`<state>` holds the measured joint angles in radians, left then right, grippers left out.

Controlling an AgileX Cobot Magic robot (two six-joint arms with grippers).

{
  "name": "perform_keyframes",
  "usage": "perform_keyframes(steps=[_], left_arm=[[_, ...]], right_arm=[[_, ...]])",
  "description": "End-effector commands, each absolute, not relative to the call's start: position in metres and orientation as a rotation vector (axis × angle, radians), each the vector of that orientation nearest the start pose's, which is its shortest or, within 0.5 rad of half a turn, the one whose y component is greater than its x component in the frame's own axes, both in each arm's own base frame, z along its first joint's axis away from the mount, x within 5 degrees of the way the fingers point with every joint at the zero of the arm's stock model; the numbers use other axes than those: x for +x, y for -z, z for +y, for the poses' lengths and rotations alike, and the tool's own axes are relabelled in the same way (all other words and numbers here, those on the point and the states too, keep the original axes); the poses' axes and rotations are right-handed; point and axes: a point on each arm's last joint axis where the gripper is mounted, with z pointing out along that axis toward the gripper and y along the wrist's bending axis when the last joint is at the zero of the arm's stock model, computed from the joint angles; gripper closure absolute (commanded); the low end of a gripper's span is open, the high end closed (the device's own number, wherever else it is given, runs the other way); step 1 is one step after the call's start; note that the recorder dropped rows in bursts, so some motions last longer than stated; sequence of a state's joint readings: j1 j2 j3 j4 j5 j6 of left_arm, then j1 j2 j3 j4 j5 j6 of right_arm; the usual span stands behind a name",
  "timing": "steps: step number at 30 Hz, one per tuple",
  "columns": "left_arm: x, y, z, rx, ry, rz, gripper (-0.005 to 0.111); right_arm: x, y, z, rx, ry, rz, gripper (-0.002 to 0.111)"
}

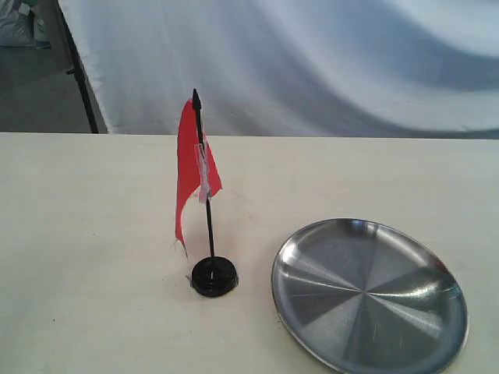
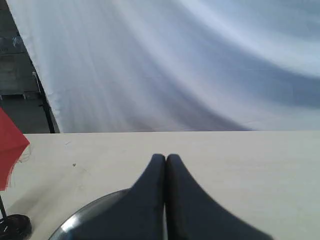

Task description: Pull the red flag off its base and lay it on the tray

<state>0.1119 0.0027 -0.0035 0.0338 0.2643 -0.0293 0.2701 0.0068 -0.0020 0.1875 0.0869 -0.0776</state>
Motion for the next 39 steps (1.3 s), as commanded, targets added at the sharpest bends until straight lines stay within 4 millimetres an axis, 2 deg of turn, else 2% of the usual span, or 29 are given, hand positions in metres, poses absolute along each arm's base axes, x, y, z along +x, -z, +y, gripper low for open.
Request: perform_keyframes(steps=[1, 8, 14, 20, 25, 27, 32, 39], left_arm=[[0.055, -0.19, 0.006, -0.1, -0.082, 1.74, 0.107], [0.055, -0.19, 0.006, -0.1, -0.082, 1.74, 0.107], [0.055, -0.19, 0.006, -0.1, -0.082, 1.74, 0.107], [0.055, -0.19, 0.006, -0.1, -0.082, 1.74, 0.107], [0.055, -0.19, 0.006, -0.1, -0.082, 1.74, 0.107], [0.055, -0.19, 0.006, -0.1, -0.082, 1.74, 0.107], [0.055, -0.19, 0.006, -0.1, -0.082, 1.74, 0.107], [0.055, -0.19, 0.006, -0.1, -0.082, 1.74, 0.107]], right_arm=[[0.054, -0.206, 0.016, -0.142, -0.306, 1.569, 0.109], [0.054, -0.206, 0.016, -0.142, -0.306, 1.569, 0.109], [0.054, -0.215, 0.015, -0.112, -0.309, 1.466, 0.109], [0.054, -0.215, 0.014, 0.074, -0.511, 1.484, 0.109], [0.054, -0.214, 0.015, 0.093, -0.536, 1.495, 0.109], [0.053, -0.215, 0.018, 0.04, -0.545, 1.529, 0.109], [0.038, -0.264, 0.026, -0.201, -0.688, 1.46, 0.109], [0.065, -0.275, 0.056, -0.442, -0.674, 1.64, 0.109]])
